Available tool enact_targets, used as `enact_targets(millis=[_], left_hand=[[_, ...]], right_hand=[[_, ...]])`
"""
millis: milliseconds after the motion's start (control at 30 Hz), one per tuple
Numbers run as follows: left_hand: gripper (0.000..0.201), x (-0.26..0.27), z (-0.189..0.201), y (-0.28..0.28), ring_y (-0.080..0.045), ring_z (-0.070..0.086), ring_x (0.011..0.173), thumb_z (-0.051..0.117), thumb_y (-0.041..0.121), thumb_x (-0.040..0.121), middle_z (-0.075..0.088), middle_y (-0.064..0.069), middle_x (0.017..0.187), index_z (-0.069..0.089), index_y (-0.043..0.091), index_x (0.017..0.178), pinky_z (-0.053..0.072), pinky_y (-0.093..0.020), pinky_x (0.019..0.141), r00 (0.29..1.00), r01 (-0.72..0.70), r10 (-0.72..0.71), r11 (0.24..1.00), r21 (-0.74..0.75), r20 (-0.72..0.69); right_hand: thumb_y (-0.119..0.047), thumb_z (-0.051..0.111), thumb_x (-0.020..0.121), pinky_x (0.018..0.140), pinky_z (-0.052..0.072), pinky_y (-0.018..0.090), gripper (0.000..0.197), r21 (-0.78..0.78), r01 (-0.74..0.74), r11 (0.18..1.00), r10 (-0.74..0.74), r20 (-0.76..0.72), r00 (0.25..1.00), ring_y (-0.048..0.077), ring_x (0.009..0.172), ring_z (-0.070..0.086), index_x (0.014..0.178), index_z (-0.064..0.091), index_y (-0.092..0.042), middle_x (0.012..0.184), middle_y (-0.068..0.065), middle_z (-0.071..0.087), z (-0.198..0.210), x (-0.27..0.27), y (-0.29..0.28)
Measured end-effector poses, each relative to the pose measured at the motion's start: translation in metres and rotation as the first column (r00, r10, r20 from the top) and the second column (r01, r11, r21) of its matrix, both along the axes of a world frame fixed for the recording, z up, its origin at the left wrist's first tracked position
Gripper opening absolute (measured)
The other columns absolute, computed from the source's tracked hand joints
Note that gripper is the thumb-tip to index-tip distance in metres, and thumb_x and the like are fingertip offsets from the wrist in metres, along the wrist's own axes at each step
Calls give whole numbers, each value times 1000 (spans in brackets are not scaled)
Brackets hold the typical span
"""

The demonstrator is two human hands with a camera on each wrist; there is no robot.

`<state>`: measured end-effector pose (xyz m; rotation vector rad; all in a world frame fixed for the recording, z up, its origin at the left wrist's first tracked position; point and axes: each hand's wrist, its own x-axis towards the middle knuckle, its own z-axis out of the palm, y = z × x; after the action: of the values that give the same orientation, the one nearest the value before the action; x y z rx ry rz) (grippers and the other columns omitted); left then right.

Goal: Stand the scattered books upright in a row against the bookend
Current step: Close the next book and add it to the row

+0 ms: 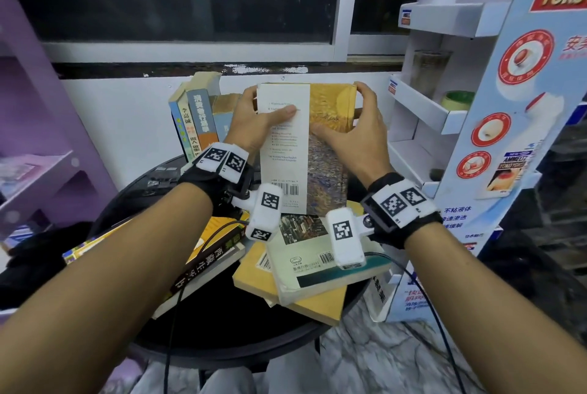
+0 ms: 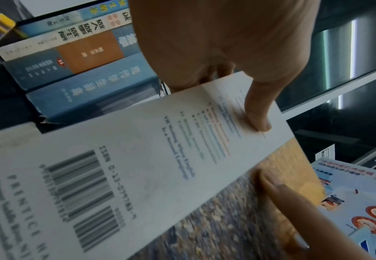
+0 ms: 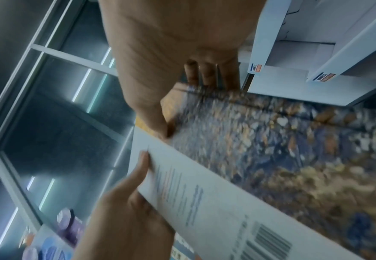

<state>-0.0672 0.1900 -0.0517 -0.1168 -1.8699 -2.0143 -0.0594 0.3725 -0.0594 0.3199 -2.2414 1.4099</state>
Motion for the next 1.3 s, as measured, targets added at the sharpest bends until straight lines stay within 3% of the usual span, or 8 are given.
enact_targets(millis=[167,267,433,533,733,933,1133,1300], left_hand=[[63,2,-9,-7,-27,69,98,79,13,72,69,-13,114,51,3,127,56,-40,79,993,117,-117,993,21,-2],[64,2,-8,-11,-26,69,97,77,16,70,69,-11,112,51,4,127,57,-36,76,987,160,-160,987,18,-6],[36,-1,-9,-18,-20,70,92,70,13,83,71,-4,108,58,16,117,55,-35,77,979,205,-205,977,-51,6],[49,-3,-10,-23,-18,69,92,72,21,78,71,-4,108,58,10,124,54,-33,77,977,214,-214,975,-60,9],[42,-4,-10,-30,-16,68,90,69,18,76,72,0,101,59,10,117,52,-34,80,970,245,-245,968,-55,7],[37,-2,1,-39,-15,67,91,61,10,90,69,-3,103,54,1,125,53,-32,78,977,212,-207,954,-213,46],[33,-4,10,-49,-13,66,100,65,14,89,69,-3,112,59,6,120,52,-25,84,992,125,-123,940,-319,29],[23,-15,15,-72,-10,64,100,69,12,84,69,4,104,65,16,107,51,-33,95,987,-152,126,927,-343,-96]], right_hand=[[-35,82,74,87,54,33,74,-1,-185,983,185,65,981,4,97,59,135,39,-30,113,-3,59,19,0,16],[-35,84,71,78,60,44,66,-37,-242,970,245,96,965,15,100,65,125,45,-33,112,2,65,25,-1,18],[-36,84,71,65,61,47,56,-42,-276,960,279,120,953,20,94,68,112,48,-29,107,4,66,31,4,18],[-36,83,72,60,61,46,51,13,-293,956,289,142,947,21,91,68,107,47,-25,105,3,64,38,9,16],[-38,83,70,54,60,40,55,169,-349,922,298,264,917,21,89,68,117,55,-32,105,0,62,61,14,4],[-38,87,63,58,61,37,64,208,-318,925,260,266,928,20,92,68,121,60,-33,110,-1,65,68,14,-6],[-31,83,71,63,54,22,52,183,-222,958,199,138,970,1,81,60,119,63,-25,94,-12,62,61,11,-17],[-36,82,70,61,49,16,56,187,-178,966,167,73,983,7,86,62,122,64,-22,104,-3,65,63,3,-30]])
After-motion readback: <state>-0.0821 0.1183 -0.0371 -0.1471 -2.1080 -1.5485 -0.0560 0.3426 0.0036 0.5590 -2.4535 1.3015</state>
